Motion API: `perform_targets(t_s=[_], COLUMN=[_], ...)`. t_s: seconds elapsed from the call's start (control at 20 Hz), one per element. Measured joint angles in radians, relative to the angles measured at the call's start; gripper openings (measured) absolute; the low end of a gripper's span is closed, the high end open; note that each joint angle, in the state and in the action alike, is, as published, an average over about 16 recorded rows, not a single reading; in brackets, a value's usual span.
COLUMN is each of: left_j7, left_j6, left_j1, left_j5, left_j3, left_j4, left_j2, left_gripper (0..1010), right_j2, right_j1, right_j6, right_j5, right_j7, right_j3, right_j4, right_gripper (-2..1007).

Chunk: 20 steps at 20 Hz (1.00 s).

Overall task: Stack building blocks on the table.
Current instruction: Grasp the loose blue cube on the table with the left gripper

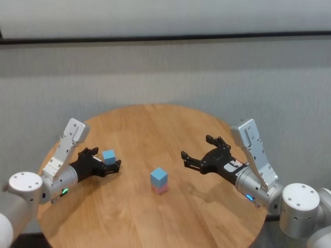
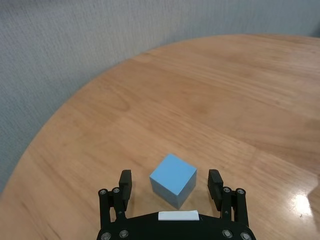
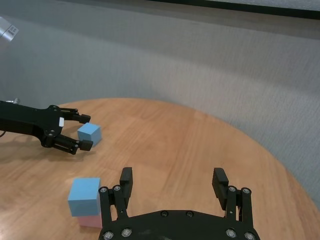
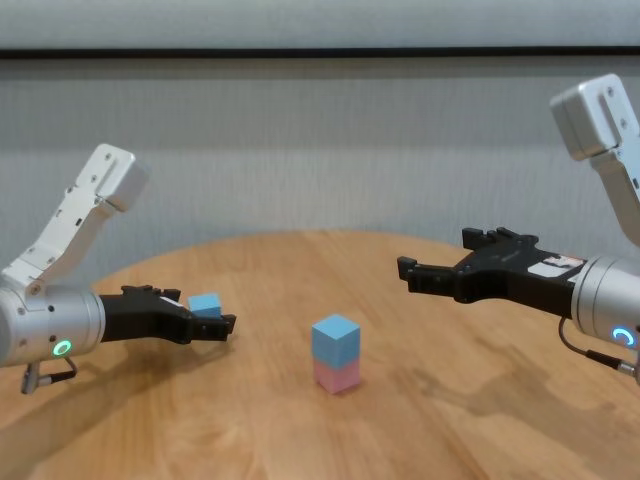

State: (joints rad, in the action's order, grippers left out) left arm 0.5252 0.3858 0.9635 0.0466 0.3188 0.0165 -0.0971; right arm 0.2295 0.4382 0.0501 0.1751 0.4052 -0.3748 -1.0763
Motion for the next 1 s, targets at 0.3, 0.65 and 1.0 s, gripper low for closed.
perform_targets(t_s=[0.3, 0.65, 1.0], left_j7=[-0.001, -0.001, -0.001], left_j6=[-0.014, -0.024, -0.028], left_j1=[-0.013, -0.023, -0.028], left_j5=[-0.003, -0.005, -0.005], left_j3=[-0.004, -0.006, -0.007], left_j4=[0.028, 0.049, 0.059], left_j2=[-0.005, -0.008, -0.009], left_gripper=[942, 780, 620], right_j2=[0.0, 0.0, 0.0], right_j1=[0.0, 0.0, 0.0], right_j6=[0.0, 0.0, 0.0], right_j5=[0.0, 0.0, 0.0], right_j7=[0.0, 0.0, 0.0], right_j3=[0.0, 0.0, 0.0], right_j4=[0.0, 0.0, 0.0], right_gripper=[1005, 1005, 1005])
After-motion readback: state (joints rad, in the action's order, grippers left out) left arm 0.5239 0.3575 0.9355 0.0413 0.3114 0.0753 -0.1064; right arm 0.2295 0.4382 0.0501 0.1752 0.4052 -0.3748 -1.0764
